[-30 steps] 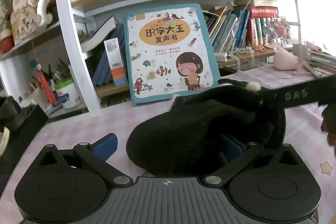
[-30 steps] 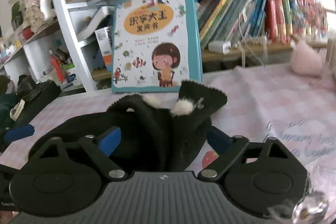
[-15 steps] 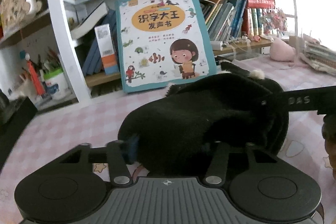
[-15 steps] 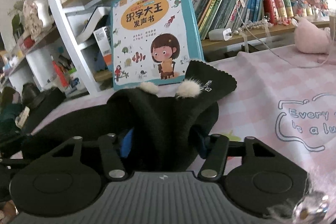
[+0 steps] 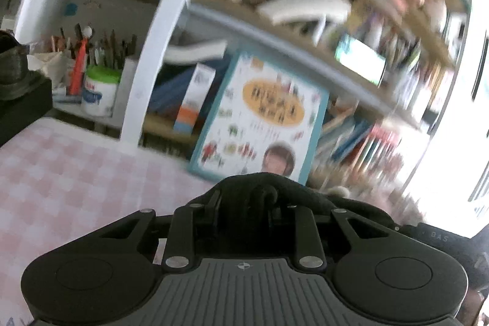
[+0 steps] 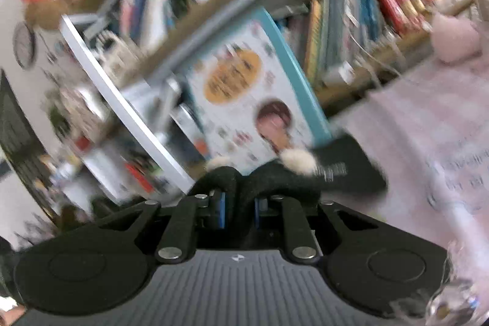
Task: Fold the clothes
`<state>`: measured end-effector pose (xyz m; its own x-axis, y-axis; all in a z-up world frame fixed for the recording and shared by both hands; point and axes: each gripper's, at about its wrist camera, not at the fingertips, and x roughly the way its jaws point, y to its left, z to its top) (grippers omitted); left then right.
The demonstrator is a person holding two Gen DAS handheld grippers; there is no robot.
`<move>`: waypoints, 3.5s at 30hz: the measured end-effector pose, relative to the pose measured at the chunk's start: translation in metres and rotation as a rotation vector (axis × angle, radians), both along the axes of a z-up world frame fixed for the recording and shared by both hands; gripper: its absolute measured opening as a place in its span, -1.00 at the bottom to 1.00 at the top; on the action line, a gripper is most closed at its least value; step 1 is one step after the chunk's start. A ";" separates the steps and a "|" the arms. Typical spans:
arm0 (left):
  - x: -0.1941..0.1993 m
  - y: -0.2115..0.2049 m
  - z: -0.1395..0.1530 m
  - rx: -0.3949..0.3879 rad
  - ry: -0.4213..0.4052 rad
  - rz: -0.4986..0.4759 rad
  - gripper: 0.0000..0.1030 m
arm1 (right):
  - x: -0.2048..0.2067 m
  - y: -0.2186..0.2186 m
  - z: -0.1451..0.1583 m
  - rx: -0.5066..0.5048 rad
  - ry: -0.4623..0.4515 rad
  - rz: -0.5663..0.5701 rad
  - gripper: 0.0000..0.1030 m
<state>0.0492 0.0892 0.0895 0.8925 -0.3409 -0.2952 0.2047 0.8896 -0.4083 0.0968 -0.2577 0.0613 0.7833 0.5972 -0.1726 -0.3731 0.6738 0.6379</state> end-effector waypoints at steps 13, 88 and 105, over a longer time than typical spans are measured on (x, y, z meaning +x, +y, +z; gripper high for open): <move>-0.006 0.008 0.010 0.063 -0.015 0.046 0.50 | 0.004 -0.028 0.108 -0.023 -0.267 -0.085 -0.71; -0.080 0.164 -0.081 -0.211 0.304 0.359 -0.70 | -0.057 -0.080 -0.027 0.099 0.343 -0.375 -0.89; -0.083 0.164 -0.079 -0.155 0.319 0.323 -0.61 | -0.103 -0.088 0.011 -0.449 0.125 -0.652 0.29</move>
